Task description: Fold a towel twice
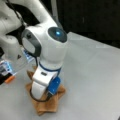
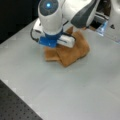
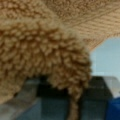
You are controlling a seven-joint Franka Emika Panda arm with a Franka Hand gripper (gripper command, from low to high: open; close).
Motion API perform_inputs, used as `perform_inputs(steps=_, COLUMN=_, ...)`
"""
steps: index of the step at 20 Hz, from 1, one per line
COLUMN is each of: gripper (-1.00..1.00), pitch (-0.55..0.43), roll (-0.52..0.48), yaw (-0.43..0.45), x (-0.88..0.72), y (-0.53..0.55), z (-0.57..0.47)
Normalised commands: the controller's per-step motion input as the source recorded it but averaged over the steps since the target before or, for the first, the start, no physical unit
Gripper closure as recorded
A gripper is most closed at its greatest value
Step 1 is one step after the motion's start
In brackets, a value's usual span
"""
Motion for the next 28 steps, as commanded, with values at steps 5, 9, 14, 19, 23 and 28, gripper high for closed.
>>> perform_inputs(steps=5, gripper=1.0, pitch=-0.058, roll=0.305, yaw=0.084, x=0.0, y=-0.36, z=-0.21)
perform_inputs(steps=9, gripper=1.0, pitch=-0.078, roll=0.237, yaw=0.04, x=0.02, y=-0.31, z=-0.16)
perform_inputs(steps=14, gripper=1.0, pitch=-0.112, roll=0.195, yaw=-0.03, x=0.05, y=-0.21, z=-0.23)
perform_inputs(steps=19, gripper=-1.0, pitch=-0.114, roll=0.164, yaw=-0.08, x=0.05, y=-0.07, z=-0.19)
perform_inputs(steps=23, gripper=-1.0, pitch=-0.114, roll=0.167, yaw=-0.108, x=0.01, y=0.05, z=-0.05)
perform_inputs(steps=28, gripper=-1.0, pitch=-0.084, roll=0.102, yaw=-0.087, x=-0.06, y=0.09, z=0.03)
